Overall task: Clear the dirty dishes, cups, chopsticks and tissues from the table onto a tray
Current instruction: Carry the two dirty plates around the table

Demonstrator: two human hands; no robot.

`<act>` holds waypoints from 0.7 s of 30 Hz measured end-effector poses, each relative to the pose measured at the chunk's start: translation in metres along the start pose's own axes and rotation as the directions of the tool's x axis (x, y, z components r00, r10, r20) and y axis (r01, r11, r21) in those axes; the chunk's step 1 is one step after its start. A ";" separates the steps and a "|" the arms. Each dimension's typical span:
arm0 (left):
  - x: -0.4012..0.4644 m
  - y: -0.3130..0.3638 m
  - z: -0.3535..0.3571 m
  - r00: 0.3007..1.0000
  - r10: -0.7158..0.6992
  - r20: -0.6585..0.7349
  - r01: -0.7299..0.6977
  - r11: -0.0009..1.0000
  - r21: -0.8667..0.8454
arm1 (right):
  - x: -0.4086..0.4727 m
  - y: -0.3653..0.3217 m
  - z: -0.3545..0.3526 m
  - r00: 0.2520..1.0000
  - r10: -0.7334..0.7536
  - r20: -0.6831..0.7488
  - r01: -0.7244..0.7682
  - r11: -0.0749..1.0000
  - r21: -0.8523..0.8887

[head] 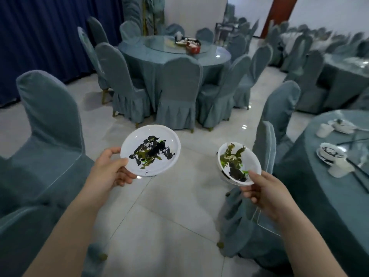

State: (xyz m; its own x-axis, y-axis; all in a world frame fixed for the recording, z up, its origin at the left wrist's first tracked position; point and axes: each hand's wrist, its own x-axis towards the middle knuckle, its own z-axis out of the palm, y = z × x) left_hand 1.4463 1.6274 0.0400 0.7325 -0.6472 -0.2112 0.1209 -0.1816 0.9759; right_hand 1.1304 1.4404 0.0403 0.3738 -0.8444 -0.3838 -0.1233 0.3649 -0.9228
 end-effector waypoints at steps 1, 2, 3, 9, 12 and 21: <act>0.022 0.009 0.013 0.999 0.011 0.035 -0.011 1.000 0.008 | 0.008 -0.005 -0.003 0.999 -0.003 -0.035 0.004 1.000 0.017; 0.043 0.018 0.026 0.997 0.021 0.069 -0.022 1.000 0.008 | 0.016 -0.011 -0.007 0.998 -0.003 -0.066 0.005 0.999 0.035; 0.065 0.028 0.043 0.994 0.027 0.106 -0.029 0.999 0.014 | 0.027 -0.018 -0.014 0.995 0.002 -0.104 0.004 0.999 0.053; 0.181 0.082 0.168 0.948 0.080 0.309 -0.097 0.995 0.038 | 0.093 -0.053 -0.070 0.940 -0.009 -0.341 0.060 0.988 0.142; 0.232 0.105 0.234 0.921 0.110 0.373 -0.126 0.992 0.018 | 0.133 -0.073 -0.103 0.907 0.005 -0.421 0.090 0.974 0.207; 0.378 0.165 0.422 0.798 0.164 0.579 -0.242 0.968 0.060 | 0.237 -0.124 -0.174 0.736 0.062 -0.675 0.155 0.954 0.256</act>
State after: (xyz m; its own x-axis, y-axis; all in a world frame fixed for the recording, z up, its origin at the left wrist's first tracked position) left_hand 1.4603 1.0402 0.0984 0.2164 -0.9755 -0.0402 -0.1005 -0.0633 0.9929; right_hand 1.0743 1.1267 0.0581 -0.3528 -0.8631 -0.3614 0.1759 0.3182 -0.9316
